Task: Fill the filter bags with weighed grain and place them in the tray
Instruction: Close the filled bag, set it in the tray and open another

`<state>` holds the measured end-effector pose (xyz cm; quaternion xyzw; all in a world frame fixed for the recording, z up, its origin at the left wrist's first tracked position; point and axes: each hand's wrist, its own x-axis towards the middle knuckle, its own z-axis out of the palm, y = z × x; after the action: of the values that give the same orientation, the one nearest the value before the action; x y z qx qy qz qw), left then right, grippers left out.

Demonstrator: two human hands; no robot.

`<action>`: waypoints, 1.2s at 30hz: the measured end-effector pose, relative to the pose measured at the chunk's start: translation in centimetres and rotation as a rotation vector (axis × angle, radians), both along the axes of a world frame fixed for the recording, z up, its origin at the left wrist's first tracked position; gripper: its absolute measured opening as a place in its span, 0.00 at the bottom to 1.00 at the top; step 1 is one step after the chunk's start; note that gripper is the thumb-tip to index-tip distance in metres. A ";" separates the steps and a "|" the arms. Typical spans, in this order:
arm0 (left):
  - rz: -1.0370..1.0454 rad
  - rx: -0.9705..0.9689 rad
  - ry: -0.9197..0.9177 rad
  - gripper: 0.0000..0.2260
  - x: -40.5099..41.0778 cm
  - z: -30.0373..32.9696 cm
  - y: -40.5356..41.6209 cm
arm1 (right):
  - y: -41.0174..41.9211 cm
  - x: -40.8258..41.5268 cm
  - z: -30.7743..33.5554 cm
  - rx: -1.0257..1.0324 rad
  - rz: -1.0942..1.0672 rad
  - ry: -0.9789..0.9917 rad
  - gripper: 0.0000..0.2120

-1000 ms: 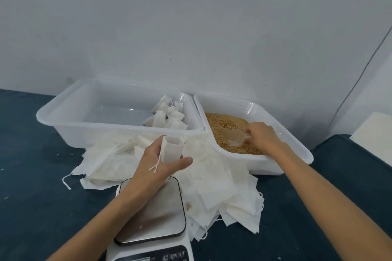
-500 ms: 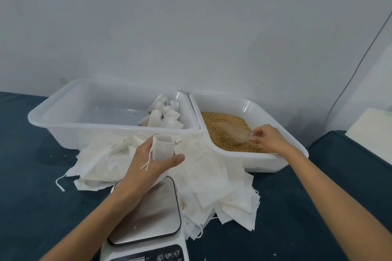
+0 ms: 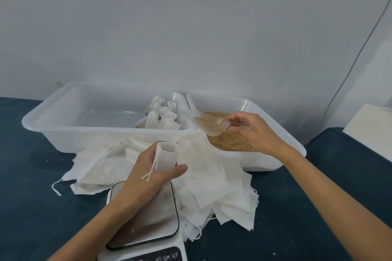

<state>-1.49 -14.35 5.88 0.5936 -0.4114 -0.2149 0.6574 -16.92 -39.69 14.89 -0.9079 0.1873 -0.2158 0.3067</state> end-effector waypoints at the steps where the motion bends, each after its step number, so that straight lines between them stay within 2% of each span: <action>1: -0.005 0.004 -0.010 0.14 0.0 -0.1 0.1 | 1.0 0.0 0.5 -0.040 0.044 0.017 0.09; 8: -0.103 -0.010 0.007 0.12 -0.4 -0.2 0.8 | 4.4 -0.8 3.2 -0.478 0.147 0.089 0.10; 13: -0.131 0.011 0.023 0.14 -0.7 0.1 1.3 | 5.1 -1.3 4.1 -0.615 0.141 0.095 0.14; 20: -0.174 0.036 0.117 0.19 -0.9 0.4 1.9 | 7.0 -1.0 5.0 -0.858 0.144 0.110 0.14; 26: -0.160 0.025 0.195 0.17 -1.0 0.5 1.8 | 8.0 -0.5 5.2 -0.948 0.145 0.079 0.13; 36: -0.114 0.037 0.201 0.21 -1.0 0.5 1.6 | 7.8 -0.5 4.8 -1.005 0.163 0.057 0.14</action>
<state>-2.47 -12.74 6.41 0.5567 -0.3727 -0.3179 0.6709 -17.42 -31.89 19.65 -0.9604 -0.0027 -0.2297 -0.1575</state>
